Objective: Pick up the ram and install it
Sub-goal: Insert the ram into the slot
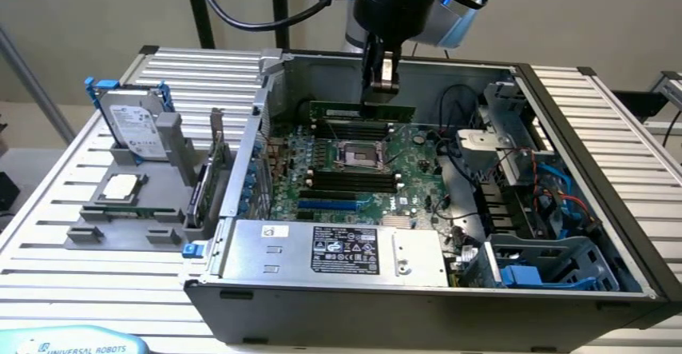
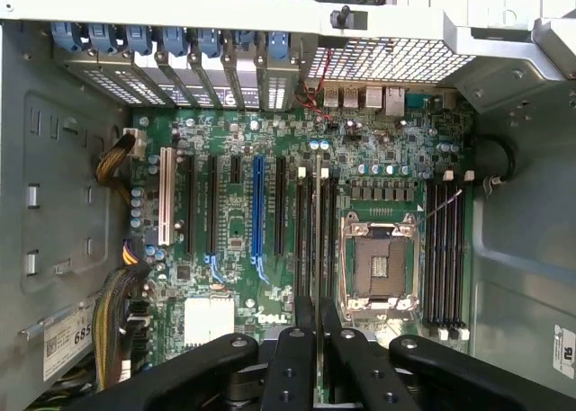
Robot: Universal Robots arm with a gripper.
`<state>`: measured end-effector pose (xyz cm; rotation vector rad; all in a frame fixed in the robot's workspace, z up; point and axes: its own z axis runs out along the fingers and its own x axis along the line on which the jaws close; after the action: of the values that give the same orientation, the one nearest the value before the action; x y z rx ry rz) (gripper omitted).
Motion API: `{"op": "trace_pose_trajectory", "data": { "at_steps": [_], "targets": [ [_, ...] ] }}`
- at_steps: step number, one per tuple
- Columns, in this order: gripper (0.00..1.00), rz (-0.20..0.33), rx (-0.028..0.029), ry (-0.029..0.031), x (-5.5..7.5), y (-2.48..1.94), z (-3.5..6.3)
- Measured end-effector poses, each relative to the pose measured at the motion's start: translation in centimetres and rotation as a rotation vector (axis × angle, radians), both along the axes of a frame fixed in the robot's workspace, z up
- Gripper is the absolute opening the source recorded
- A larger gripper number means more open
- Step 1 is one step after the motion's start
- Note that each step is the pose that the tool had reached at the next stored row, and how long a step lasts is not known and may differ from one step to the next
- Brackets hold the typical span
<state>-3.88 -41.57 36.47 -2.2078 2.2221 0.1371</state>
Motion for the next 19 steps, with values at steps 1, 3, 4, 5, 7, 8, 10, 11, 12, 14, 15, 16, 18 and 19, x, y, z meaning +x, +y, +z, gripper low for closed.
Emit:
{"op": "trace_pose_trajectory", "data": {
  "at_steps": [1, 3, 4, 5, 7, 8, 10, 11, 12, 14, 15, 16, 18, 19],
  "targets": [
    [0.13, 0.000, 0.0000, 0.0000, 0.0, 0.00, 0.00],
    [0.13, 0.000, 0.0000, 0.0000, 0.0, 0.00, 0.00],
    [0.13, 0.000, 0.0000, 0.0000, 0.0, 0.00, 0.00],
    [0.13, 0.000, -0.0001, 0.0001, 0.0, 0.00, -0.02],
    [0.13, 0.000, 0.0001, 0.0000, 0.0, 0.02, -0.09],
    [0.13, 0.000, -0.0002, 0.0001, 0.0, 0.02, -0.11],
    [0.13, 0.000, -0.0004, 0.0001, 0.0, 0.02, -0.23],
    [0.13, -0.001, -0.0004, 0.0000, 0.0, 0.02, -0.33],
    [0.13, -0.002, -0.0005, 0.0001, 0.0, 0.02, -0.46],
    [0.13, -0.004, -0.0004, 0.0000, 0.0, 0.02, -0.70],
    [0.13, -0.005, -0.0004, 0.0000, 0.0, 0.02, -0.83],
    [0.13, -0.006, -0.0004, 0.0000, 0.0, 0.02, -0.96],
    [0.13, -0.006, -0.0004, 0.0001, 0.0, 0.02, -1.23],
    [0.13, -0.007, -0.0005, 0.0000, 0.0, 0.02, -1.35]
  ]
}}
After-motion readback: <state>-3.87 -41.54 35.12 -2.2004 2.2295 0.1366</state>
